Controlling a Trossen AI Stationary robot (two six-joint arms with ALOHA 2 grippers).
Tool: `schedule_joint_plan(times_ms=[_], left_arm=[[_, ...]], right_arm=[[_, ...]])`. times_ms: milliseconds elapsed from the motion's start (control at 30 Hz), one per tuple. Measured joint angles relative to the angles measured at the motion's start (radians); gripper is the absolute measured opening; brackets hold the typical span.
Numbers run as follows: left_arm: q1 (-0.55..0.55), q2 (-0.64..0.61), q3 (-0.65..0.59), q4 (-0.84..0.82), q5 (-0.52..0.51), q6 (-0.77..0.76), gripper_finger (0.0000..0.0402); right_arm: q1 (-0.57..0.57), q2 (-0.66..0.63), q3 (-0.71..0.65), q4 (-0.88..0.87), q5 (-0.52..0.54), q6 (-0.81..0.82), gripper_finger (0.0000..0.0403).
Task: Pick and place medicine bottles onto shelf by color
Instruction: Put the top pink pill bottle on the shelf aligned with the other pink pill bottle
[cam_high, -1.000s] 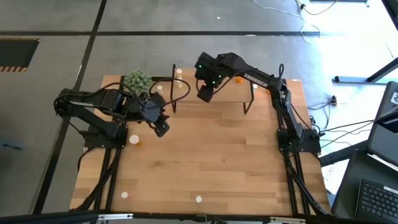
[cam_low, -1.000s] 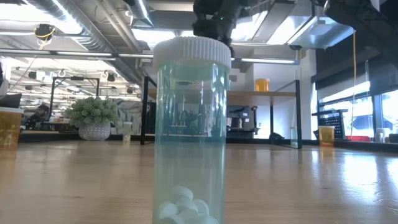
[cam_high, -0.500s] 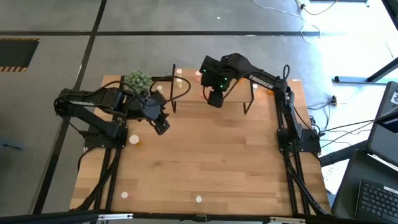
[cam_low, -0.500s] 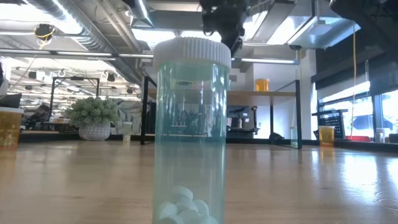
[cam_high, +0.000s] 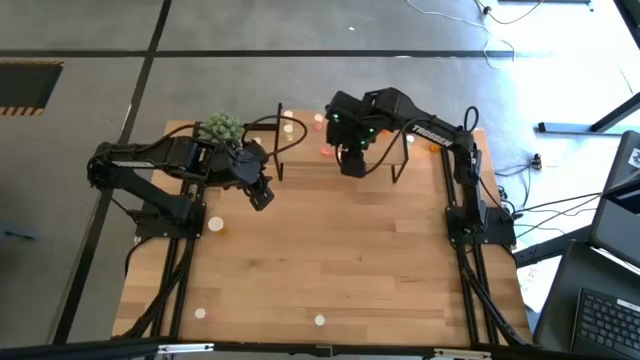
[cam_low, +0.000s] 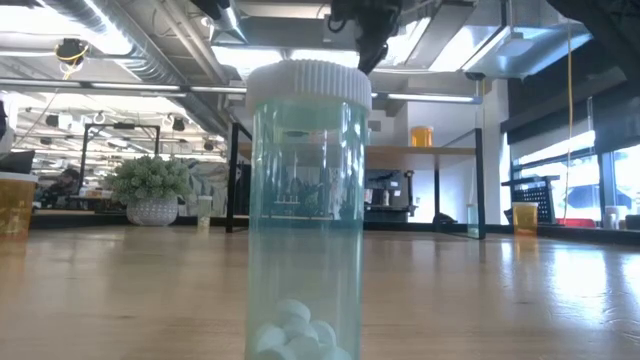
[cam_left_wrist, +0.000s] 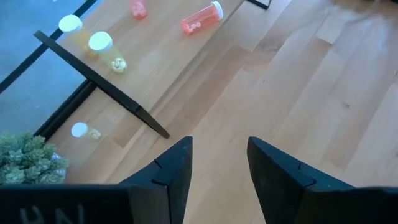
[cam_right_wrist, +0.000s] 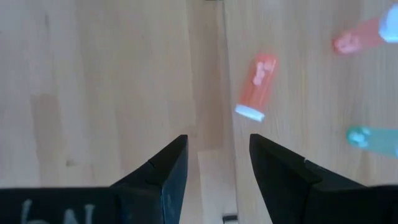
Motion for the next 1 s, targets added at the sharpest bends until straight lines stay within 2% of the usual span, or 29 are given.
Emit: schedule_joint_plan(times_ms=[200,333,467,700,1000], left_arm=[[0.000,0.000,0.000,0.000,0.000,0.003,0.0149],[0.000,0.000,0.000,0.000,0.000,0.004,0.0149],[0.000,0.000,0.000,0.001,0.000,0.004,0.0149],[0.000,0.000,0.000,0.001,0.001,0.004,0.0149],[0.001,0.000,0.000,0.018,-0.001,0.004,0.0149]], right_arm=[[-0.009,0.000,-0.012,-0.004,-0.040,0.044,0.0174],[-0.011,-0.025,-0.118,0.031,-0.098,0.067,0.0174],[-0.011,-0.100,-0.259,0.137,-0.098,0.100,0.0174],[-0.014,-0.242,-0.454,0.443,-0.089,0.134,0.0174],[-0.019,-0.258,-0.603,0.540,0.042,0.141,0.0174]])
